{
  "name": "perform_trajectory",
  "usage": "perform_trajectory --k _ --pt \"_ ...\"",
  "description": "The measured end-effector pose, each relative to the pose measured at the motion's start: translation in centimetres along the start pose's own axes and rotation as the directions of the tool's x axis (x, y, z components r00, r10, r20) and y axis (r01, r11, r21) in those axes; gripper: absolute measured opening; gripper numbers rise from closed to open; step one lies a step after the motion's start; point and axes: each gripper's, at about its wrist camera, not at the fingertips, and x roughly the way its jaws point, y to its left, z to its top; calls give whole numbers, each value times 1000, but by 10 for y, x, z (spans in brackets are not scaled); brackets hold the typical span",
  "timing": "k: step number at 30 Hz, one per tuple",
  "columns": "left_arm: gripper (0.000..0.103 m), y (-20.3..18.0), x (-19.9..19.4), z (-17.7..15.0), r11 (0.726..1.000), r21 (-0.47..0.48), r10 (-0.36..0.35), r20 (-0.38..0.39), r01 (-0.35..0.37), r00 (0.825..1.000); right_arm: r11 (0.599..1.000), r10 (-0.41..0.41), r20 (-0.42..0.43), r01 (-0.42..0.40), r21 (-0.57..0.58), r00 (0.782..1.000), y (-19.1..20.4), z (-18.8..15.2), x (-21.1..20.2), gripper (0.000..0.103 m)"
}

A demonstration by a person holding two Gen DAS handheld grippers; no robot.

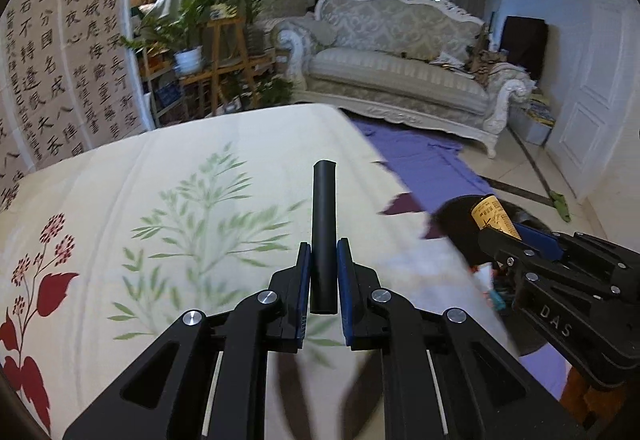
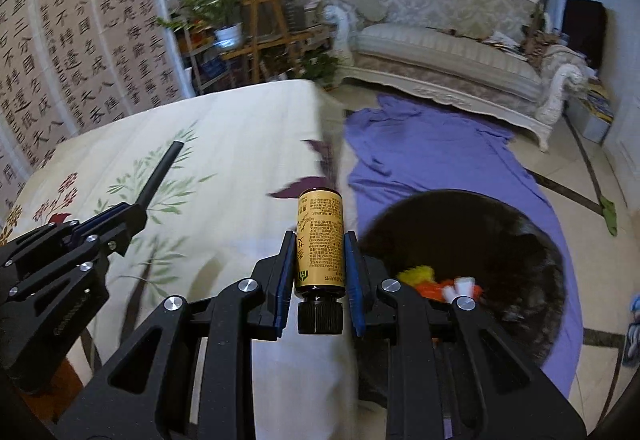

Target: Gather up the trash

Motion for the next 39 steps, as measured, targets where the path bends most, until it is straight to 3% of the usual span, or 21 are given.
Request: perform_trajectory --k 12,22,23,25,27,28,34,39 --pt "14 -81 12 4 989 114 -100 22 97 995 982 -137 38 131 136 990 -88 -14 -23 23" --pt "15 -115 38 9 982 164 -102 13 99 995 971 -162 33 154 184 986 -119 -15 -6 23" --pt "16 -117 40 9 981 166 -98 12 95 995 970 -162 30 153 187 986 -121 -16 -4 23" --pt "37 -119 42 8 982 166 -91 8 88 996 968 -162 29 153 200 986 -125 -17 -2 26" --pt "49 -119 42 8 984 159 -83 17 80 996 965 -164 30 154 212 986 -128 -18 -1 30" --pt "51 -118 41 7 984 160 -78 22 74 997 964 -168 32 157 215 985 -128 -18 -2 36" --pt "72 -114 37 5 987 151 -58 31 53 998 960 -182 43 168 225 982 -133 -21 -10 42" --pt "77 -110 29 3 990 139 -36 43 29 998 960 -188 59 171 223 980 -129 -24 -21 50"
